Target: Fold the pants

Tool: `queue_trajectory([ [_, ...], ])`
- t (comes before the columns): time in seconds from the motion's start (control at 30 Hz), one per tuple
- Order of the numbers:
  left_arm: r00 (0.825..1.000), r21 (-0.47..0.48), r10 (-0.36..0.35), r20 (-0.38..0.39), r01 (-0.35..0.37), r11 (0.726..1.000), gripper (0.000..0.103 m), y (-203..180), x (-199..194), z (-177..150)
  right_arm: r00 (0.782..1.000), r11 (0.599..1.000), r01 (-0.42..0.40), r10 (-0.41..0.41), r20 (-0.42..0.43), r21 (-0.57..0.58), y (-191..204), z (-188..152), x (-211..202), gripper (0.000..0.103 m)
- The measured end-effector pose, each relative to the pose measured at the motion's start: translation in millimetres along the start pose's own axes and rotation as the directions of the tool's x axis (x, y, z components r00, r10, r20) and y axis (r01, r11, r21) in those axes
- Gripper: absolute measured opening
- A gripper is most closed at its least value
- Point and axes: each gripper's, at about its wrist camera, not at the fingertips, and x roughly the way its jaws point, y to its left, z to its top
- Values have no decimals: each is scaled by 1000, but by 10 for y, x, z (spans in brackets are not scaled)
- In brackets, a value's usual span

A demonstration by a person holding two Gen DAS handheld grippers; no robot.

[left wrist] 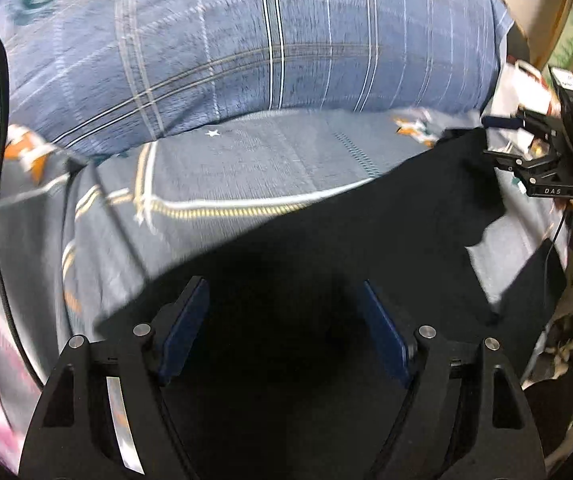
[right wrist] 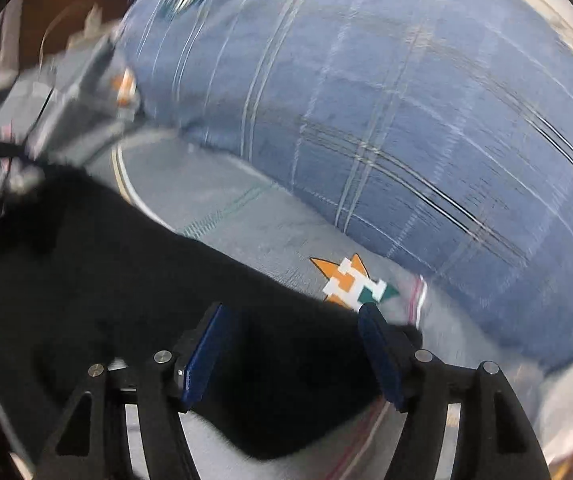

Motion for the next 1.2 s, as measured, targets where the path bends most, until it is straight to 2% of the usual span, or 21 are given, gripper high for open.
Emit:
queue_trajectory([
  [0.13,996,169,81,-44,-72,983,78,-6,300,218,995,997,-20,14,-95,-68,-88,39,342,66],
  [0.27,991,230,56,-123,-26,973,78,24,577,273,978,989,-69,42,-204,-127,-124,-31,657,66],
  [0.33,992,219,26,-124,2,976,80,48,622,316,981,988,-70,43,-191,-138,-95,-50,682,63],
  [0.4,992,197,2,-130,24,980,79,64,673,346,985,990,-83,64,-163,-113,-85,-59,659,30],
  [0.43,992,194,-2,-125,26,981,70,53,682,347,987,994,-57,42,-155,-93,-70,-76,658,25],
  [0.47,994,200,-24,-109,46,979,60,5,667,329,988,996,-32,19,-152,-86,-34,-93,659,13],
  [0.5,994,215,-51,-98,71,974,34,-54,628,308,988,996,-24,10,-155,-89,5,-108,659,7],
  [0.53,994,231,-55,-94,76,970,14,-117,598,293,989,993,9,-25,-144,-114,93,-137,616,6],
  [0.63,998,252,-4,-68,21,968,9,-285,474,214,994,992,59,-68,-84,-108,177,-134,395,5],
  [0.73,1000,263,-1,-3,1,965,8,-426,171,104,996,994,91,-91,11,-53,190,-148,-54,5],
  [0.83,995,258,-49,83,26,966,8,-547,-330,-132,991,995,98,-97,94,-11,269,-290,-610,4],
  [0.9,987,262,-97,130,60,963,8,-662,-647,-401,987,996,90,-91,134,8,385,-490,-985,4],
  [1.0,976,250,-164,146,124,960,8,-814,-939,-878,988,998,48,-54,147,43,633,-933,-1380,4],
  [1.07,975,232,-187,120,156,960,8,-900,-923,-1164,992,997,7,-16,126,76,795,-1203,-1429,4],
  [1.13,978,223,-183,99,157,962,8,-946,-833,-1400,997,994,-22,13,79,111,976,-1531,-1347,4],
  [1.2,982,168,-180,58,168,971,8,-935,-687,-1594,998,985,-51,45,42,165,1063,-1750,-1197,4],
])
